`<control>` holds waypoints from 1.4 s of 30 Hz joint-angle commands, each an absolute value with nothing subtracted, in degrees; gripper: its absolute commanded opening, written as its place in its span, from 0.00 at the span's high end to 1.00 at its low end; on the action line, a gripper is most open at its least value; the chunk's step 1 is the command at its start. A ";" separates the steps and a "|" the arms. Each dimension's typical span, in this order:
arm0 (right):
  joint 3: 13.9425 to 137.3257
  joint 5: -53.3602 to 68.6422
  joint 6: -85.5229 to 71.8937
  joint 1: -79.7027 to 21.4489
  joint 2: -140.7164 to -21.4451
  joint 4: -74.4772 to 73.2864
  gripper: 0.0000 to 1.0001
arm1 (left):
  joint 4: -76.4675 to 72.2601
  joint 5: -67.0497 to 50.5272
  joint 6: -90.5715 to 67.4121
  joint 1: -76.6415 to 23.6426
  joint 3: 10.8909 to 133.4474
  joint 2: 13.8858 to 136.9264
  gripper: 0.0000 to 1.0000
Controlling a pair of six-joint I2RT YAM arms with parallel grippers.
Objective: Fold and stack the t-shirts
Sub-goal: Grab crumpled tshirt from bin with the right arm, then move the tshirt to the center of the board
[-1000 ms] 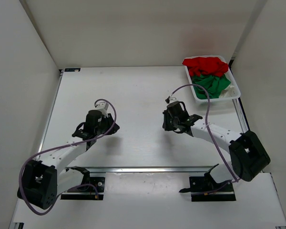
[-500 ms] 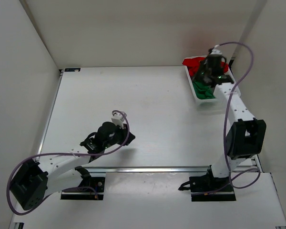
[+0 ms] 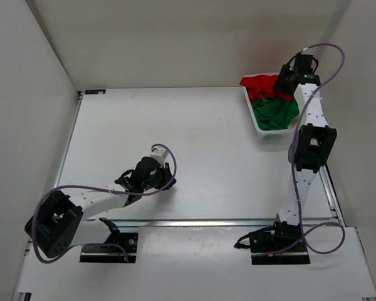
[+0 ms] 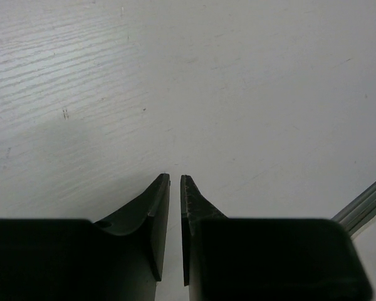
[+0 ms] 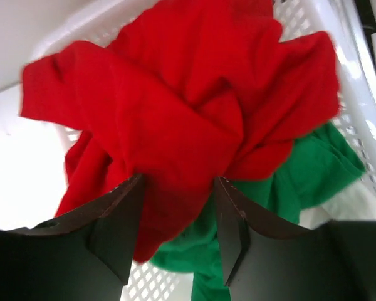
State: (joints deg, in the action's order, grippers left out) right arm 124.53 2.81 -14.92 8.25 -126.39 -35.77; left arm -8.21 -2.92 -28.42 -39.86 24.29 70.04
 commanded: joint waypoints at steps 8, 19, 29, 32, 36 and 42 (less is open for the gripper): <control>132.01 1.42 -12.57 5.37 -128.59 -39.47 1.00 | -9.76 -3.52 -28.12 -40.16 26.28 70.76 0.75; 122.72 1.74 -9.58 -1.82 -101.46 -33.32 1.00 | -6.24 -4.65 -29.97 -38.25 29.97 68.21 0.75; 121.72 16.32 -10.63 -18.98 -84.11 -29.18 1.00 | -1.85 -12.20 -33.65 -21.83 29.97 55.84 0.74; 121.03 22.22 -12.56 -18.99 -83.94 -28.39 1.00 | -1.06 -16.07 -34.45 -15.92 28.74 53.00 0.72; 106.21 29.00 -15.91 -17.93 -79.56 -20.85 1.00 | 0.00 -17.40 -35.85 -9.95 26.55 49.58 0.68; 72.27 40.06 -28.64 -10.29 -82.49 3.49 1.00 | 3.07 -14.24 -34.99 -9.32 24.52 46.40 0.65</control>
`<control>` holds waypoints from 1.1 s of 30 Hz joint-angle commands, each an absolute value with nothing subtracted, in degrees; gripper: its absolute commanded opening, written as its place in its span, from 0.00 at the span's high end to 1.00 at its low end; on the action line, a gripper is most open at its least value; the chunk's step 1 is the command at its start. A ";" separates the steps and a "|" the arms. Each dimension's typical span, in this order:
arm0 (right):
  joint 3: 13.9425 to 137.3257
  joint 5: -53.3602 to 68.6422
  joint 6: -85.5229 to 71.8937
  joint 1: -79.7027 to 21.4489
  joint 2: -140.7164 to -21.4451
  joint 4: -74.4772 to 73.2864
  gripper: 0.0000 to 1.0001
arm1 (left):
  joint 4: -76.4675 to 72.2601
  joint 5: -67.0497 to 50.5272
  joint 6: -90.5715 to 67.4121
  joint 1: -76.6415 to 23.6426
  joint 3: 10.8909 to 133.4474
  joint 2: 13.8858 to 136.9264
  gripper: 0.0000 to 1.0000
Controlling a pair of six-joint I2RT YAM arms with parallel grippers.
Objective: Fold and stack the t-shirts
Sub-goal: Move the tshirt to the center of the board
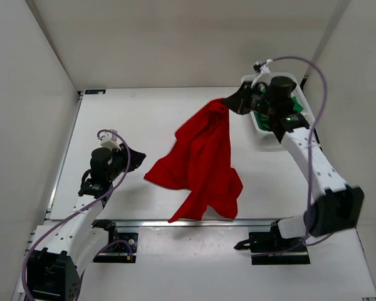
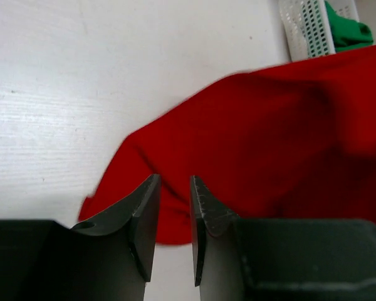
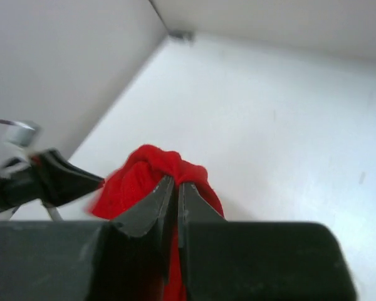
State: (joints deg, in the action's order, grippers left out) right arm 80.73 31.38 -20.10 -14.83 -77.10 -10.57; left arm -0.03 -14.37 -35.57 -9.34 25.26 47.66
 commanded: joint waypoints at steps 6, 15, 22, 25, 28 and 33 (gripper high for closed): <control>90.87 35.78 -20.66 -13.96 -100.46 -14.24 1.00 | 2.03 -9.85 -35.77 -15.90 23.04 48.16 0.62; 78.07 31.47 -19.77 -14.51 -86.77 -11.69 1.00 | -3.25 -2.31 -36.74 -16.61 21.44 60.99 0.50; 68.30 33.66 -22.32 -11.08 -79.98 -6.86 1.00 | 2.19 7.02 -32.70 -19.51 24.96 69.16 0.31; 67.33 33.58 -22.15 -11.16 -79.89 -6.50 1.00 | -1.30 4.84 -33.22 -20.91 23.30 71.36 0.36; 66.45 34.45 -22.67 -10.20 -80.33 -5.28 1.00 | -2.73 3.60 -32.79 -22.58 24.51 74.96 0.56; 70.90 35.07 -22.59 -12.74 -83.57 -5.88 1.00 | -3.51 1.85 -33.31 -21.28 28.11 75.85 1.00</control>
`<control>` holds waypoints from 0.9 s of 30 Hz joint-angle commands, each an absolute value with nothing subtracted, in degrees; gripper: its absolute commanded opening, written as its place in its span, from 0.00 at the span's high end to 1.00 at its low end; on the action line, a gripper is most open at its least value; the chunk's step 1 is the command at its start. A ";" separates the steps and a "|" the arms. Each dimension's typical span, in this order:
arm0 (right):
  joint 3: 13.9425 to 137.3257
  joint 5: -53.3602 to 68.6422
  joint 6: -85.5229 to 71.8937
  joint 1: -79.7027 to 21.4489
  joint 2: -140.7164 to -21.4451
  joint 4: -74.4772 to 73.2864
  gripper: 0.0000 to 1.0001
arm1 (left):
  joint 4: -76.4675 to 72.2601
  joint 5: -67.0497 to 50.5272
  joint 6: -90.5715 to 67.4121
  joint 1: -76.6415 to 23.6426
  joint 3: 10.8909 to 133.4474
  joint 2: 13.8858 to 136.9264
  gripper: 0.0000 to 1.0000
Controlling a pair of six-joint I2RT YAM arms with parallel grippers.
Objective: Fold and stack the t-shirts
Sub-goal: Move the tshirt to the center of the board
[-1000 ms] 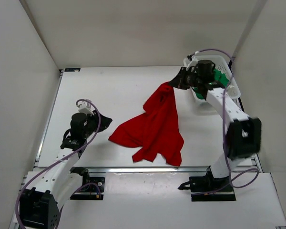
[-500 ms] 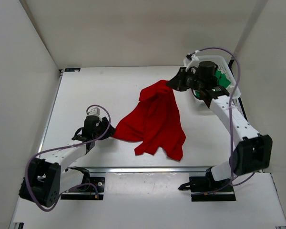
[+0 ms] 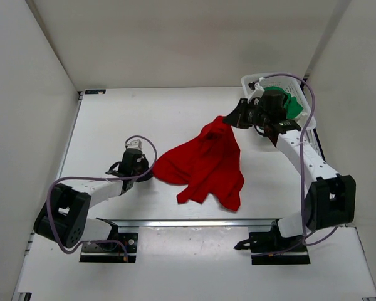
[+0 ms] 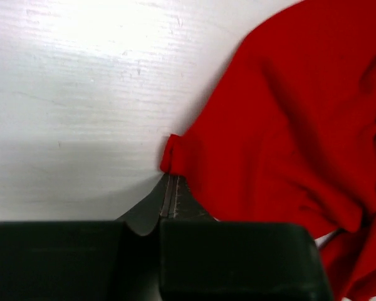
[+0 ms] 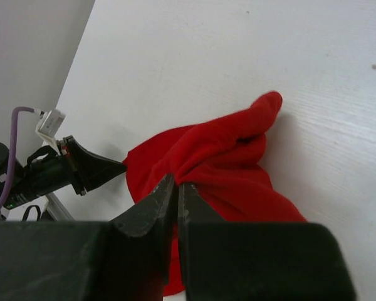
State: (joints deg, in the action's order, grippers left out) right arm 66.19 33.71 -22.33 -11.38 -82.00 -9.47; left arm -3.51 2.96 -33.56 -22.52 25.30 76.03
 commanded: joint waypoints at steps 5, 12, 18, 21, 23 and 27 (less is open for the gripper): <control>97.69 36.73 -20.57 -15.12 -97.87 -17.63 1.00 | 2.09 -0.61 -31.38 -15.66 42.24 74.45 1.00; 137.94 55.49 -35.30 -8.11 -107.08 -14.25 1.00 | 9.48 -4.66 -32.78 -4.15 57.30 66.20 1.00; 105.86 52.76 -22.69 -10.36 -86.86 -16.32 1.00 | 7.40 -2.64 -34.54 3.43 45.30 53.20 0.83; 79.07 49.66 -21.96 -10.64 -74.64 -8.57 1.00 | 6.68 -1.41 -35.42 4.48 35.98 47.57 0.54; 58.55 48.79 -26.51 -7.05 -66.31 -0.57 0.90 | 6.24 -3.50 -36.03 6.93 31.50 45.19 0.28; 39.74 45.29 -29.97 -0.63 -58.99 0.19 0.62 | 5.97 -6.59 -37.61 10.02 24.62 42.37 0.12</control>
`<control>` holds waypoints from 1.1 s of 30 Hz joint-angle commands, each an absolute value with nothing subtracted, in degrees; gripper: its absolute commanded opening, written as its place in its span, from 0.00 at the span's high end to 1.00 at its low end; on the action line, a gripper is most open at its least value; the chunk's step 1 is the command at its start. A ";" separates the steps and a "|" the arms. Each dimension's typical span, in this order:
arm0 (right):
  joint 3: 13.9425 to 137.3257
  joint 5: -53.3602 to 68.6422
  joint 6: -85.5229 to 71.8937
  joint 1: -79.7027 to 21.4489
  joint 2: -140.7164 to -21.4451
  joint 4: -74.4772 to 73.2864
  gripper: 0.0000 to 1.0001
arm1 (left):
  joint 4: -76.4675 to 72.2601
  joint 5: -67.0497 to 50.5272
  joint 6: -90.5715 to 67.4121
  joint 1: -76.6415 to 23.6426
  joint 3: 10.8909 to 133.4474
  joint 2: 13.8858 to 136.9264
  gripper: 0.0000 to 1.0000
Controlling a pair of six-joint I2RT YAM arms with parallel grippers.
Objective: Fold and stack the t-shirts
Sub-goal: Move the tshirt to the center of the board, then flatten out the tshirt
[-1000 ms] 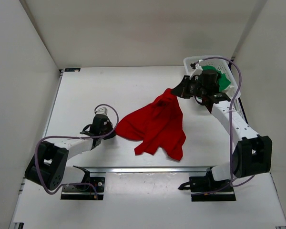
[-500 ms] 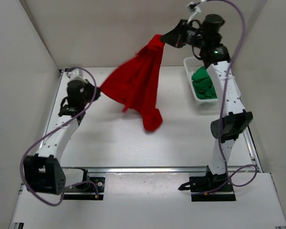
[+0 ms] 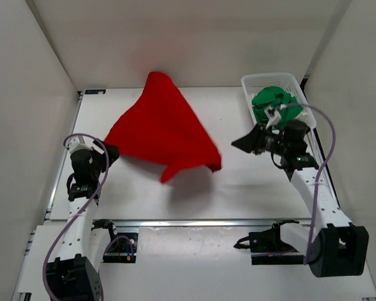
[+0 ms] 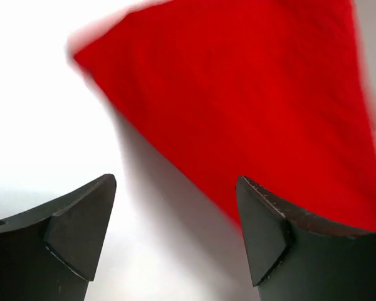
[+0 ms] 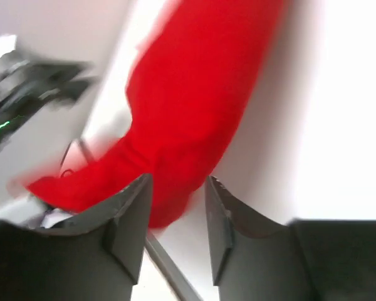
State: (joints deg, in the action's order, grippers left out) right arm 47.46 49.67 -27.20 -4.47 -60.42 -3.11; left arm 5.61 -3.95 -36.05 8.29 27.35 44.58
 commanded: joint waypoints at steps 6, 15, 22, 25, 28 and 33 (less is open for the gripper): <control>35.76 33.87 -29.71 -5.05 -57.39 -4.57 0.60 | 5.98 -5.80 -37.35 7.39 23.29 44.81 0.28; 34.54 16.36 -31.80 -26.80 -72.49 -7.04 0.58 | 3.96 -7.47 -38.58 10.72 24.51 49.57 0.47; 33.66 9.07 -31.99 -27.07 -75.49 -9.31 0.47 | 2.91 -9.75 -39.54 15.54 27.87 58.79 0.50; 31.30 11.76 -32.34 -26.20 -77.77 -6.43 0.46 | 1.05 -7.32 -39.99 13.72 27.86 61.96 0.63; 30.50 20.36 -33.66 -24.96 -81.81 1.56 0.65 | 0.62 -6.15 -40.77 11.69 29.09 65.02 0.75; 36.98 24.96 -36.12 -24.09 -89.81 7.82 1.00 | 5.53 -1.68 -39.38 5.74 34.89 70.13 0.86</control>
State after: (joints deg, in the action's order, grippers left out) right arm 33.41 22.20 -34.68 -24.77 -86.35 1.85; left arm 4.10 -4.97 -40.01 9.69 29.89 68.99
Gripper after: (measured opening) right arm 0.025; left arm 0.160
